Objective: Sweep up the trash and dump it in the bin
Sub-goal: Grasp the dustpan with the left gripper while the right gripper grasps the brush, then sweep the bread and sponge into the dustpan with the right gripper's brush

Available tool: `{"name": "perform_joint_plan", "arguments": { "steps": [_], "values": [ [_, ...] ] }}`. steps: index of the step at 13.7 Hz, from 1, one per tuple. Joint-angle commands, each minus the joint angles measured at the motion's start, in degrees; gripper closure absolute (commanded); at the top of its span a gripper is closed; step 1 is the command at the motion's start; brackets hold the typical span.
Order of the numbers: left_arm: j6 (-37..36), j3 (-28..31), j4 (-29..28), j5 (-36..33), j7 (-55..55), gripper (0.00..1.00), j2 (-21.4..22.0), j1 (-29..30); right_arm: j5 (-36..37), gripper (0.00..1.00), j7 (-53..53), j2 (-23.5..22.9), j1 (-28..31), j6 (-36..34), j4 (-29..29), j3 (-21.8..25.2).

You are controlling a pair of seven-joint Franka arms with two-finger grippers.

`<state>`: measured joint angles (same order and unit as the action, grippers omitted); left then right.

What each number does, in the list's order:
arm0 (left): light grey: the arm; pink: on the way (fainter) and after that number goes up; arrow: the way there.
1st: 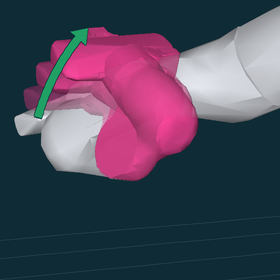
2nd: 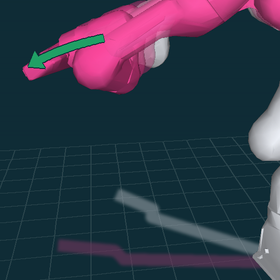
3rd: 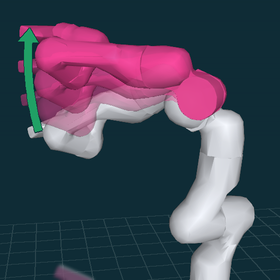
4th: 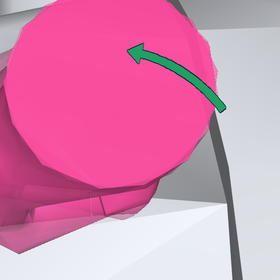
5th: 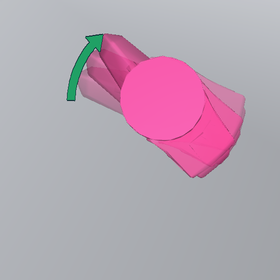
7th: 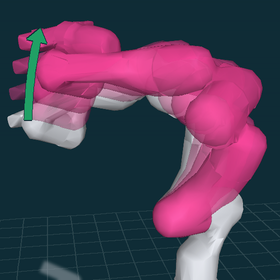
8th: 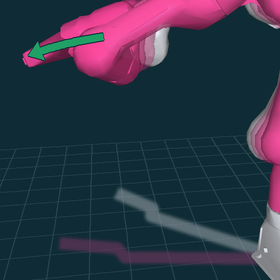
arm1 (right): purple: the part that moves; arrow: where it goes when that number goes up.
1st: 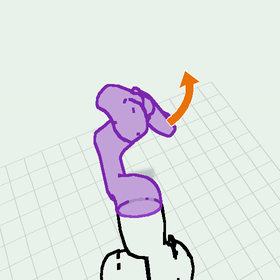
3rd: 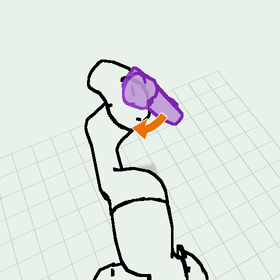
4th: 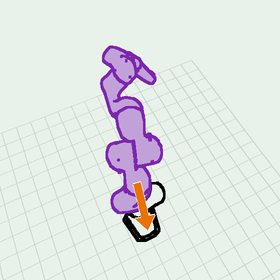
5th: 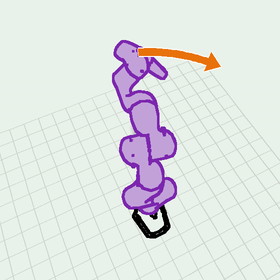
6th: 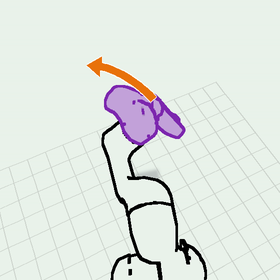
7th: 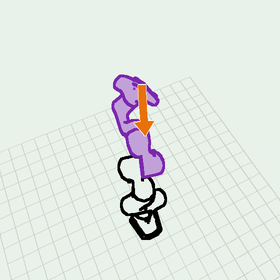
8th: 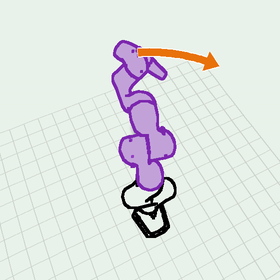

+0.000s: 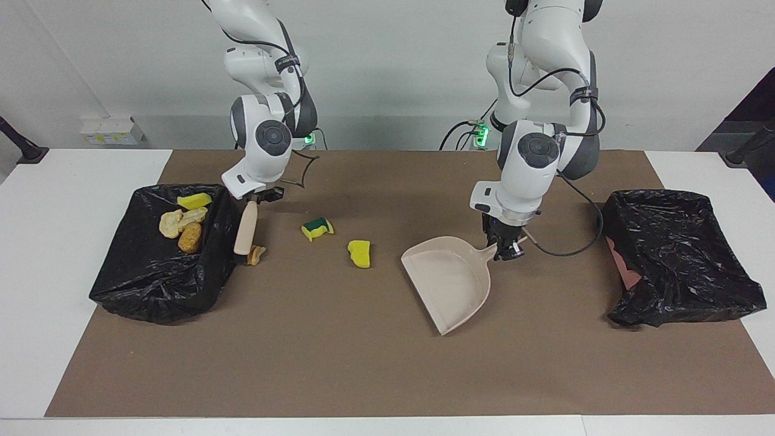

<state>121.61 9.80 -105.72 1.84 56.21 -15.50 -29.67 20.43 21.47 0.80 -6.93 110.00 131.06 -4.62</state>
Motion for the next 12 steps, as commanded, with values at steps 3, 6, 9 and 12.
{"name": "perform_joint_plan", "arguments": {
  "steps": [3,6,9,12],
  "values": [
    [0.8,-0.3,-7.6,-0.6,5.3,1.0,5.0,0.2,-14.9,1.0,-12.2,-3.7,-1.5,1.0,-5.7,-0.7],
    [2.5,-0.3,-11.2,-1.0,5.3,1.0,7.0,-0.1,-19.5,1.0,-12.1,-6.0,-4.6,-4.9,-13.7,-0.7],
    [3.5,-0.3,-11.4,-1.6,12.2,1.0,7.0,0.8,-20.7,1.0,-12.2,-6.3,-3.4,-13.3,-21.4,-0.4],
    [6.4,-0.3,-12.8,-1.7,14.2,1.0,7.1,0.8,-20.7,1.0,-13.0,-5.5,-1.2,-10.7,-18.7,-0.3]
  ]
}}
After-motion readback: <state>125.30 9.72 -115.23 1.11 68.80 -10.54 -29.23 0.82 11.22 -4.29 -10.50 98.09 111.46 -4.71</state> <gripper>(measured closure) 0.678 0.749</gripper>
